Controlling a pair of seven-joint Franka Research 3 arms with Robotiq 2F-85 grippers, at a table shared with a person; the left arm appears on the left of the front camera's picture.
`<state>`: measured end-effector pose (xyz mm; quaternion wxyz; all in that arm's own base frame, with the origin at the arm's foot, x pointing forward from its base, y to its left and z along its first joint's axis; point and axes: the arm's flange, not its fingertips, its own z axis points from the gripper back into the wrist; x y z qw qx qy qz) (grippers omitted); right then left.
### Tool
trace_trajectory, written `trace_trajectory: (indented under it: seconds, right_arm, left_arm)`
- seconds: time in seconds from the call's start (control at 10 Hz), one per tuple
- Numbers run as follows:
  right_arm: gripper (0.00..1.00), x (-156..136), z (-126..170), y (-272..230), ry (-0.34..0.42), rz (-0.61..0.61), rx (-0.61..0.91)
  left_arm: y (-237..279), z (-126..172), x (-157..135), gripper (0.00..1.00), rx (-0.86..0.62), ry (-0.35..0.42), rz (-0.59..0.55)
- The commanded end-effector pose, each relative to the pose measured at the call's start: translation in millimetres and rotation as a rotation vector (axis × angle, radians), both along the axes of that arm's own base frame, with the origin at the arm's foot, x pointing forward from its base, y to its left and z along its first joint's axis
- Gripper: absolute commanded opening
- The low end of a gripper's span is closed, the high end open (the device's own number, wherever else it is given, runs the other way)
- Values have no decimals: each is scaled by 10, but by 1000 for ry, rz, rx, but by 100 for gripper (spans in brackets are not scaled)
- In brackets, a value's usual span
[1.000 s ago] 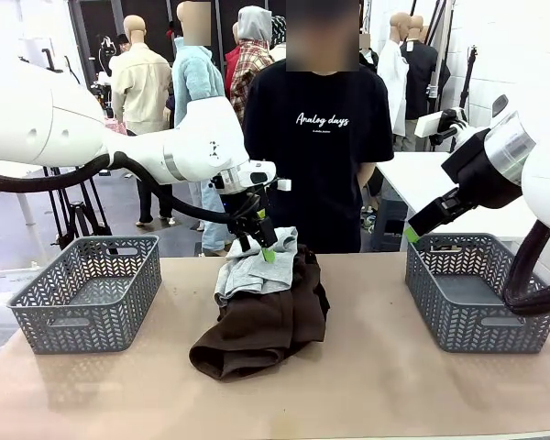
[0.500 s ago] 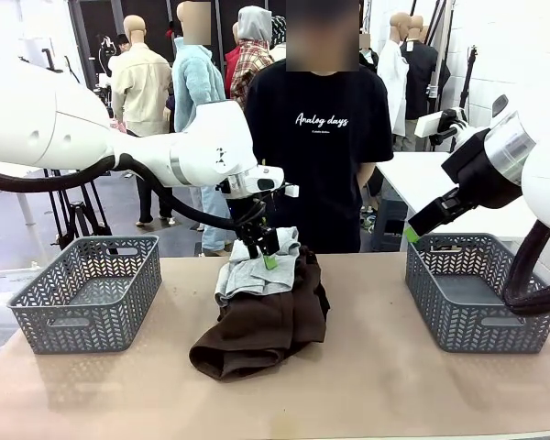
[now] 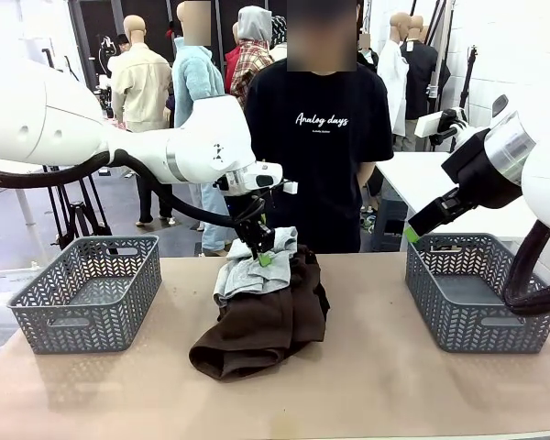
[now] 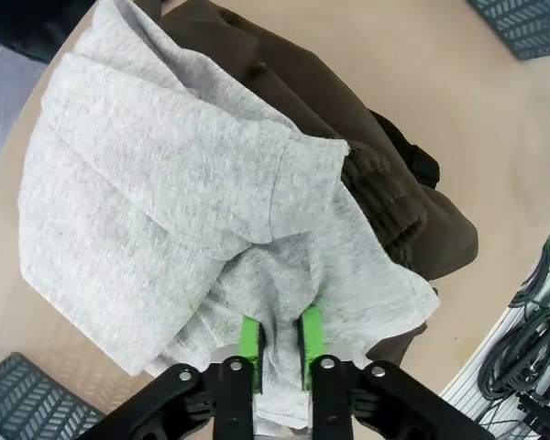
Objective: Sort the tops and bottoms.
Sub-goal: Lift clothes from the center of the table with your left hand.
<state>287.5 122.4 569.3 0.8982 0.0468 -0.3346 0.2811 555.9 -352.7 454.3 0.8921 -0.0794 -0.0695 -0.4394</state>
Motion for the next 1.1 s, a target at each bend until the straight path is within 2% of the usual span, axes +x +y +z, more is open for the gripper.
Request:
trace_trajectory:
  seconds: [0.0,0.2,0.3,0.6,0.7,0.9,1.0]
  right_arm:
    - [100,33,-15,1,-5,2,-1]
    - [100,33,-15,1,-5,2,-1]
    - [100,33,-15,1,-5,2,-1]
    - [100,33,-15,1,-5,2,-1]
    - [100,33,-15,1,-5,2,-1]
    - [100,33,-15,1,-5,2,-1]
    - [100,33,-15,1,-5,2,-1]
  left_arm:
    - [68,-3,-79,0,9,11,47]
    - [165,23,-123,0,-64,35,86]
    - [21,9,8,0,-2,5,28]
    - [39,15,13,0,-16,14,43]
    - [62,438,69,0,-28,-29,64]
    - [53,1381,261,0,14,-220,68]
    - [28,1679,330,0,23,-295,51]
